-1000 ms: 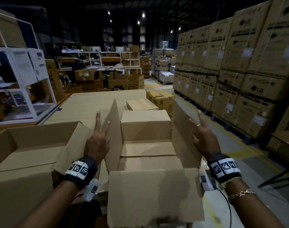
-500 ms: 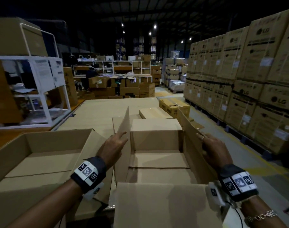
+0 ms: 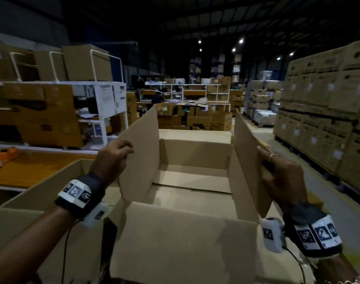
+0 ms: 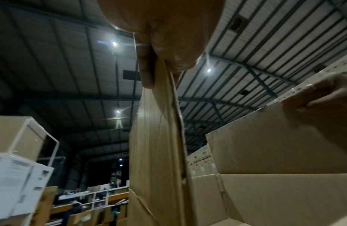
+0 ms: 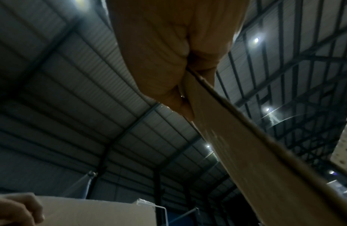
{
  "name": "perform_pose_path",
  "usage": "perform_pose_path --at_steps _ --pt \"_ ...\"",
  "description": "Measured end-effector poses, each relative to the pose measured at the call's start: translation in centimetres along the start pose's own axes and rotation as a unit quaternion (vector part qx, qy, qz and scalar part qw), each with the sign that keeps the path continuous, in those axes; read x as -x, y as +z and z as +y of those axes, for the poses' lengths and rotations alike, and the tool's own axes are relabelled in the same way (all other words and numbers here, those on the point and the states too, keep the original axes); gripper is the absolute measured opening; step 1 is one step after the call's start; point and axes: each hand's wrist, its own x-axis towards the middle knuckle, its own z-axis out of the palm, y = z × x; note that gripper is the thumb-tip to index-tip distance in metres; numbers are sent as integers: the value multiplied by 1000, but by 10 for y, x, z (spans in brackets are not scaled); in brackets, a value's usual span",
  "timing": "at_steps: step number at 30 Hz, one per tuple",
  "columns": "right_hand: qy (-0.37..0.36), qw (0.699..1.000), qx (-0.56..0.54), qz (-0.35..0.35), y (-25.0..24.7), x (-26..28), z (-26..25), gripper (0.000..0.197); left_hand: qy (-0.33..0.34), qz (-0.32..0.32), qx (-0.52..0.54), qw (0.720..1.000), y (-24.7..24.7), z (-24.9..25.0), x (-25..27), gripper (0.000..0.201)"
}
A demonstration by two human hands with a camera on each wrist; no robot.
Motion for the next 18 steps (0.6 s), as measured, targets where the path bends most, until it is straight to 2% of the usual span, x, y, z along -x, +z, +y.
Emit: perform_pose_path --at_steps 4,9,12,18 --pt "-6 995 -92 29 11 -18 -12 47 -9 26 -31 999 -36 -29 -1 20" --pt "11 981 -188 54 25 -29 -40 52 -43 66 -76 994 -79 -68 13 17" --pt "15 978 -201 58 36 -36 -61 50 -62 75 -106 990 -101 -88 24 16" --pt "-9 974 -218 63 71 -52 -114 49 -38 93 -140 985 -128 -142 46 16"
